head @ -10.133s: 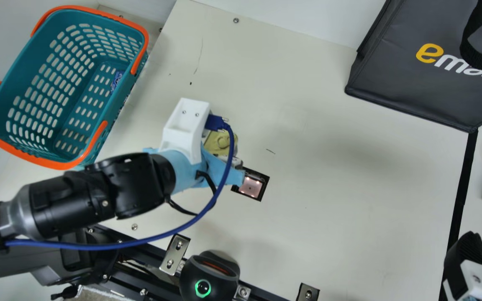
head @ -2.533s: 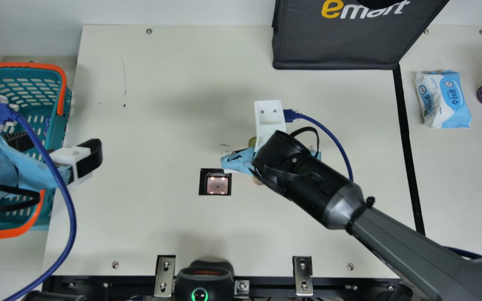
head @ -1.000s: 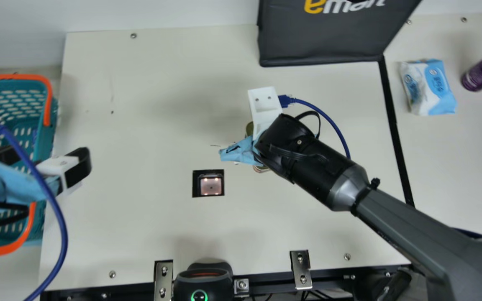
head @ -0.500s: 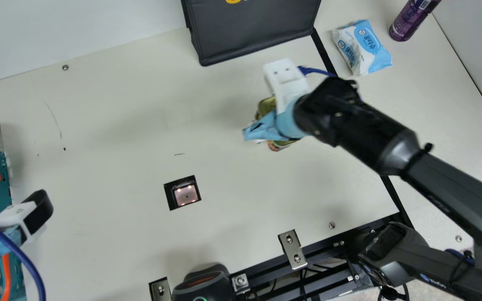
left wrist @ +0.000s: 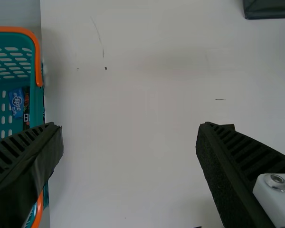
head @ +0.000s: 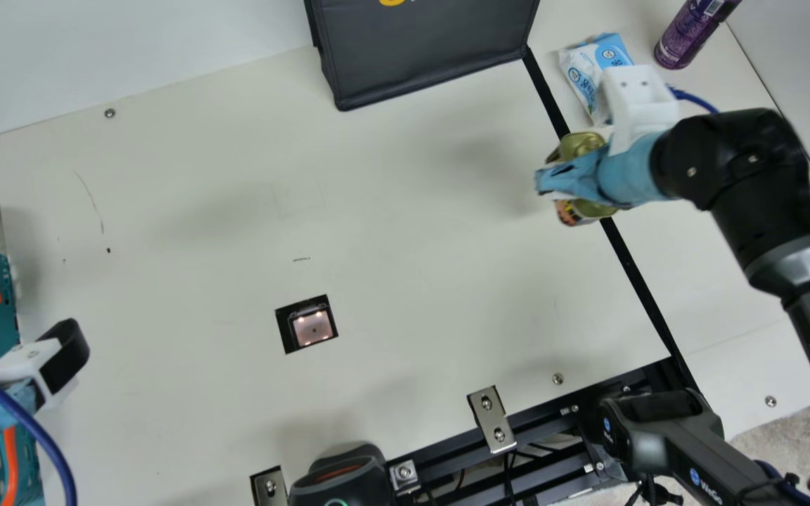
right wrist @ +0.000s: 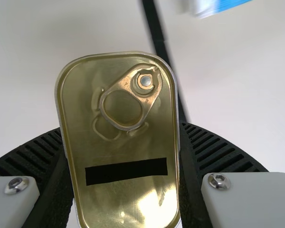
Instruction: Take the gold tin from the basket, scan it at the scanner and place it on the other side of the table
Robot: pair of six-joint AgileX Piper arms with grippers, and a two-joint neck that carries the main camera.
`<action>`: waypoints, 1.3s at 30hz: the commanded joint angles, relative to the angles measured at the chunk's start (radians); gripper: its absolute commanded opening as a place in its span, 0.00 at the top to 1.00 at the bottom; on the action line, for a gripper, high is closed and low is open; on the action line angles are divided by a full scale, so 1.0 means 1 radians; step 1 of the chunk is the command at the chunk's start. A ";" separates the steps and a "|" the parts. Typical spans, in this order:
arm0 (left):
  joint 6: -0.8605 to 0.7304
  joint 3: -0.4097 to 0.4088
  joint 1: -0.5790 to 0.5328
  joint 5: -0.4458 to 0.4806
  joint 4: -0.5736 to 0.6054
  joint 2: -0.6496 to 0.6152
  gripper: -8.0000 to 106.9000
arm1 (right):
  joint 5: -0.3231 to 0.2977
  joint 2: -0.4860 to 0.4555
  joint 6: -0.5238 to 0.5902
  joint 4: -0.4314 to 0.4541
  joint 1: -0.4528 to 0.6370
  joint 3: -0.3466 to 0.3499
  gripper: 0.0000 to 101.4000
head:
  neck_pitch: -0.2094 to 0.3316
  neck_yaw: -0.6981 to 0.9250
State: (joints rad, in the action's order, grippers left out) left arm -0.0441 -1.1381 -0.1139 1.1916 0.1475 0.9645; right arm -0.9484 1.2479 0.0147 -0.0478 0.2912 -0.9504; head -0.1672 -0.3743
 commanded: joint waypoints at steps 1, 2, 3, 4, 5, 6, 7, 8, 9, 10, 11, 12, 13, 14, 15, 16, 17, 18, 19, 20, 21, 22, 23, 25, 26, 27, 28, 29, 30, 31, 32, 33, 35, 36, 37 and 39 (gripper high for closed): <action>0.000 0.000 0.000 0.000 0.000 0.000 0.15 | 0.003 0.022 0.135 -0.021 0.181 -0.018 1.00 | 0.029 -0.002; 0.000 0.000 0.000 0.000 0.000 0.000 0.15 | 0.004 0.033 0.164 -0.027 0.211 -0.027 1.00 | 0.029 -0.002; 0.000 0.000 0.000 0.000 0.000 0.000 0.15 | 0.006 0.047 0.196 -0.034 0.242 -0.038 1.00 | 0.029 -0.002; 0.000 0.000 0.000 0.000 0.000 0.000 0.15 | 0.009 0.062 0.227 -0.041 0.271 -0.050 1.00 | 0.029 -0.002; 0.000 0.000 0.000 0.000 0.000 0.000 0.15 | 0.012 0.077 0.256 -0.046 0.297 -0.062 1.00 | 0.029 -0.002; 0.000 0.000 0.000 0.000 0.000 0.000 0.15 | 0.015 0.092 0.286 -0.051 0.322 -0.075 1.00 | 0.029 -0.002; 0.000 0.000 0.000 0.000 0.000 0.000 0.15 | 0.018 0.107 0.315 -0.055 0.344 -0.087 1.00 | 0.029 -0.002; 0.000 0.000 0.000 0.000 0.000 0.000 0.15 | 0.021 0.121 0.342 -0.058 0.363 -0.099 1.00 | 0.029 -0.002; 0.000 0.000 0.000 0.000 0.000 0.000 0.15 | 0.026 0.135 0.368 -0.059 0.379 -0.111 1.00 | 0.029 -0.002; 0.000 0.000 0.000 0.000 0.000 0.000 0.15 | 0.030 0.148 0.394 -0.060 0.394 -0.122 1.00 | 0.029 -0.002; 0.000 0.000 0.000 0.000 0.000 0.000 0.15 | 0.034 0.160 0.415 -0.060 0.405 -0.132 1.00 | 0.029 -0.002; 0.000 0.000 0.000 0.000 0.000 0.000 0.15 | 0.039 0.173 0.436 -0.059 0.415 -0.142 1.00 | 0.029 -0.002; 0.000 0.000 0.000 0.000 0.000 0.000 0.15 | 0.046 0.185 0.456 -0.056 0.424 -0.152 1.00 | 0.029 -0.002; 0.000 0.000 0.000 0.000 0.000 0.000 0.15 | 0.052 0.196 0.472 -0.051 0.431 -0.160 1.00 | 0.029 -0.002; 0.000 0.000 0.000 0.000 0.000 0.000 0.15 | 0.059 0.208 0.489 -0.047 0.438 -0.169 1.00 | 0.029 -0.002; 0.000 0.000 0.000 0.000 0.000 0.000 0.15 | 0.067 0.220 0.504 -0.041 0.443 -0.178 1.00 | 0.029 -0.002; 0.000 0.000 0.000 0.000 0.000 0.000 0.15 | 0.076 0.232 0.518 -0.036 0.449 -0.186 1.00 | 0.029 -0.002; 0.000 0.000 0.000 0.000 0.000 0.000 0.15 | 0.085 0.245 0.531 -0.029 0.453 -0.194 1.00 | 0.029 -0.002; 0.000 0.000 0.000 0.000 0.000 0.000 0.15 | 0.095 0.258 0.543 -0.022 0.457 -0.203 1.00 | 0.029 -0.002; 0.000 0.000 0.000 0.000 0.000 0.000 0.15 | 0.105 0.271 0.553 -0.015 0.459 -0.212 1.00 | 0.029 -0.002; 0.000 0.000 0.000 0.000 0.000 0.000 0.15 | 0.114 0.285 0.565 -0.008 0.462 -0.221 1.00 | 0.029 -0.002; 0.000 0.000 0.000 0.000 0.000 0.000 0.15 | 0.122 0.301 0.576 -0.002 0.464 -0.232 1.00 | 0.029 -0.002; 0.000 0.000 0.000 0.000 0.000 0.000 0.15 | 0.130 0.315 0.586 0.003 0.466 -0.243 1.00 | 0.029 -0.002; 0.000 0.000 0.000 0.000 0.000 0.000 0.15 | 0.143 0.345 0.608 0.010 0.471 -0.265 1.00 | 0.029 -0.002; 0.000 0.000 0.000 0.000 0.000 0.000 0.15 | 0.149 0.360 0.619 0.013 0.473 -0.277 1.00 | 0.029 -0.002; 0.000 0.000 0.000 0.000 0.000 0.000 0.15 | 0.154 0.375 0.631 0.014 0.476 -0.288 1.00 | 0.029 -0.002; 0.000 0.000 0.000 0.000 0.000 0.000 0.15 | 0.158 0.390 0.643 0.015 0.479 -0.298 1.00 | 0.029 -0.002; 0.000 0.000 0.000 0.000 0.000 0.000 0.15 | 0.162 0.404 0.655 0.014 0.482 -0.309 1.00 | 0.029 -0.002; 0.000 0.000 0.000 0.000 0.000 0.000 0.15 | 0.165 0.417 0.667 0.013 0.486 -0.318 1.00 | 0.029 -0.002; 0.000 0.000 0.000 0.000 0.000 0.000 0.15 | 0.168 0.431 0.680 0.013 0.489 -0.327 1.00 | 0.029 -0.002; 0.000 0.000 0.000 0.000 0.000 0.000 0.15 | 0.170 0.445 0.692 0.012 0.493 -0.336 1.00 | 0.029 -0.002; 0.000 0.000 0.000 0.000 0.000 0.000 0.15 | 0.174 0.457 0.704 0.011 0.497 -0.343 1.00 | 0.029 -0.002; 0.000 0.000 0.000 0.000 0.000 0.000 0.15 | 0.181 0.483 0.727 0.009 0.506 -0.355 1.00 | 0.029 -0.002; 0.000 0.000 0.000 0.000 0.000 0.000 0.15 | 0.185 0.495 0.737 0.007 0.510 -0.360 1.00 | 0.029 -0.002; 0.000 0.000 0.000 0.000 0.000 0.000 0.15 | 0.190 0.506 0.747 0.005 0.515 -0.365 1.00 | 0.029 -0.002; 0.000 0.000 0.000 0.000 0.000 0.000 0.15 | 0.199 0.527 0.767 0.000 0.525 -0.371 1.00 | 0.029 -0.002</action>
State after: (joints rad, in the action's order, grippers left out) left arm -0.0441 -1.1381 -0.1139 1.1916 0.1475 0.9645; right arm -0.7542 1.7644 0.7714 -0.0434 0.8135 -1.3211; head -0.1672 -0.3743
